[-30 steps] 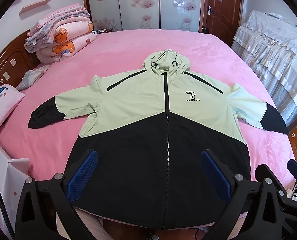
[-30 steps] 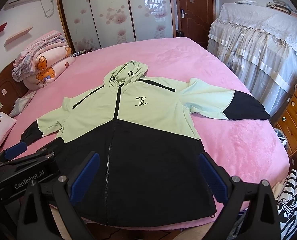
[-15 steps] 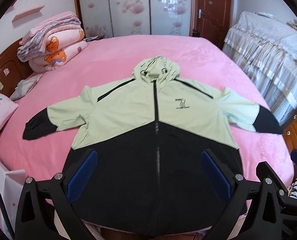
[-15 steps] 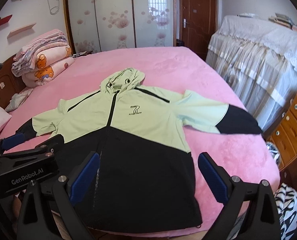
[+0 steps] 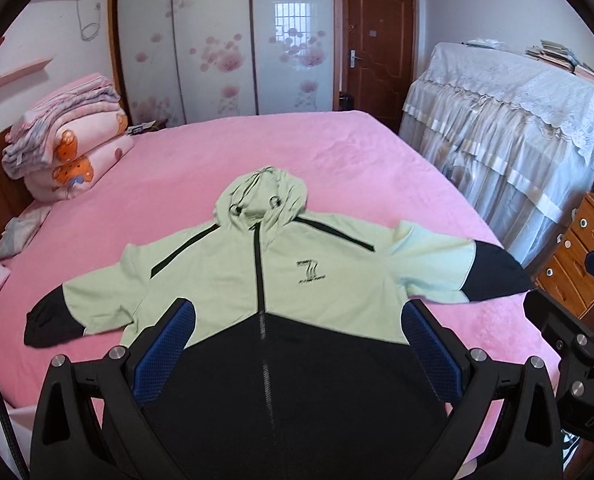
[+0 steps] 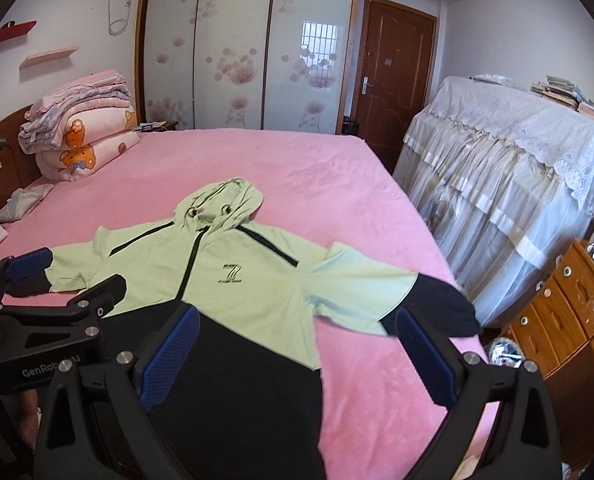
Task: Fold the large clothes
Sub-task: 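Move the right tool to the black sleeve cuff and grasp it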
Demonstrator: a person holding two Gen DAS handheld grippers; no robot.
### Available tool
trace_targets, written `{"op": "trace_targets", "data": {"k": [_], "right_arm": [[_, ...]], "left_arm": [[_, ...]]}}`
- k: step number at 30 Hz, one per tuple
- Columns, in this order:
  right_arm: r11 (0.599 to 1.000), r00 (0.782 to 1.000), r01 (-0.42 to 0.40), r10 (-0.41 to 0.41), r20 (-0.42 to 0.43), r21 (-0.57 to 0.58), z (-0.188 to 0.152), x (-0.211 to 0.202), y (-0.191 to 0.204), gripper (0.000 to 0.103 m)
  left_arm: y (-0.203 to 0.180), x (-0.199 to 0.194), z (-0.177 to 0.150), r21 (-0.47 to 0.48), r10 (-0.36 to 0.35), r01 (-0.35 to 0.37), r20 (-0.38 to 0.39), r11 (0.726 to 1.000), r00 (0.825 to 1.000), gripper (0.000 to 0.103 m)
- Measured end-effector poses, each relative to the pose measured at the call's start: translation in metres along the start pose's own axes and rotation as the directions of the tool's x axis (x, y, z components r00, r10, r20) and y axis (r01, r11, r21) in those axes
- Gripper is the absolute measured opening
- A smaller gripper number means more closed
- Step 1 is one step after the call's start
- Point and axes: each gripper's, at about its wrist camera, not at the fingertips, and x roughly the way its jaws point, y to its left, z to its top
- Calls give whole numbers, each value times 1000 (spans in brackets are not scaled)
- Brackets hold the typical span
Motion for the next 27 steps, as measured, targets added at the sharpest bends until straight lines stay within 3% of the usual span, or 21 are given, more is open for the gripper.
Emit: {"op": "trace_targets", "data": {"k": [4,9,17,21,23,27], "right_arm": [[999,999,41,-41,8,21,17,10,-30,99],[995,999,38,-36,-24,95,25,31,-73,99],[962,990,55,-18,-139,266,5,101,-160,99],[923,975,89,-4,-221,375,-16,150,-212,96],[890,962,114,11,-271,441,-31,179,-244,89],[806,940,168,43,-339,568,-66,224,-301,87]], "left_arm": [[-26,7,26,51,-29,28,14,998,999,102],[-62,25,46,98,-52,46,52,994,997,102],[-125,95,68,126,-136,132,26,983,990,102],[-145,142,67,126,-140,141,-19,982,990,102],[-154,167,63,120,-156,162,-56,979,986,102],[-171,214,55,115,-167,180,-112,977,980,102]]}}
